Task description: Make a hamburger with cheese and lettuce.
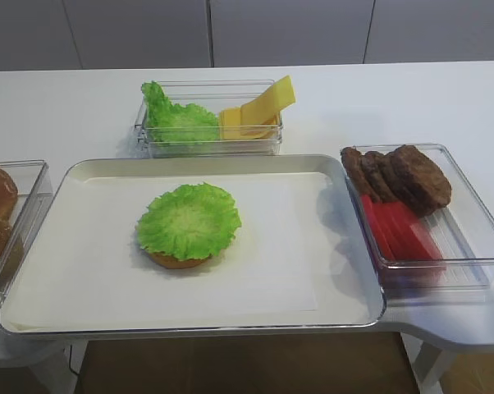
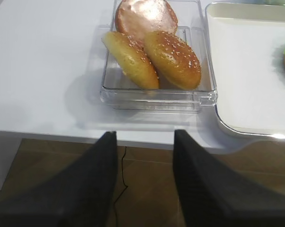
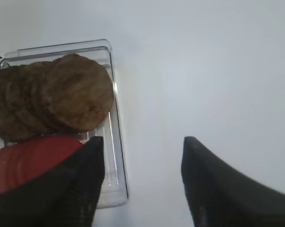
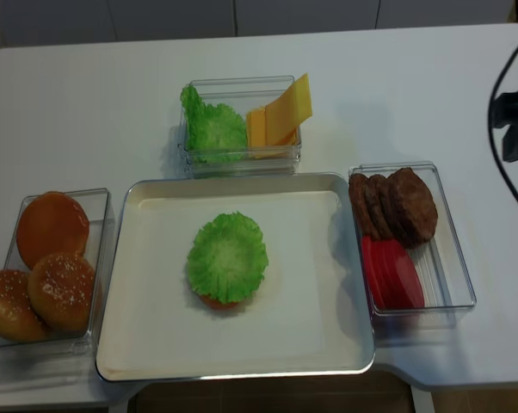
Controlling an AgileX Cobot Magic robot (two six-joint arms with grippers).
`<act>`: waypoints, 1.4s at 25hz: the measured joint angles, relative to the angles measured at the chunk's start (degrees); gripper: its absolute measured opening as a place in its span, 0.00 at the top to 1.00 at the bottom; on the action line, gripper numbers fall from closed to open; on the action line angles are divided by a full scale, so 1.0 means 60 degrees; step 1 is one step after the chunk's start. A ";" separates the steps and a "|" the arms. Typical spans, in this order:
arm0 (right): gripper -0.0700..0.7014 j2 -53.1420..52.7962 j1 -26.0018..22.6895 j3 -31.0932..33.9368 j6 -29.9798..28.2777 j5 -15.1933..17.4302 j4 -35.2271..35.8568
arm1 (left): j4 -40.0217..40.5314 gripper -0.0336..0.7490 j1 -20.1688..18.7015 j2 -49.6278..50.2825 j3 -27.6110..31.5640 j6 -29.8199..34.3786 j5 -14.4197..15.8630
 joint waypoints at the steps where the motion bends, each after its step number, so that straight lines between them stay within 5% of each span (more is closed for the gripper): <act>1: 0.39 -0.0142 -0.0014 0.0000 -0.0015 0.0130 -0.0018 | 0.0000 0.58 0.0000 0.0000 0.0000 0.0000 0.0000; 8: 0.39 -0.1562 -0.0023 0.0038 0.0006 0.1182 -0.0079 | 0.0000 0.58 0.0000 0.0000 0.0000 0.0000 0.0000; 21: 0.39 -0.6975 -0.0037 0.3187 0.0118 0.1457 -0.0079 | 0.0000 0.58 0.0000 0.0000 0.0000 0.0000 0.0000; 35: 0.39 -1.1176 -0.0037 0.3953 0.0174 0.1592 0.0654 | 0.0000 0.58 0.0000 0.0000 0.0000 0.0000 0.0000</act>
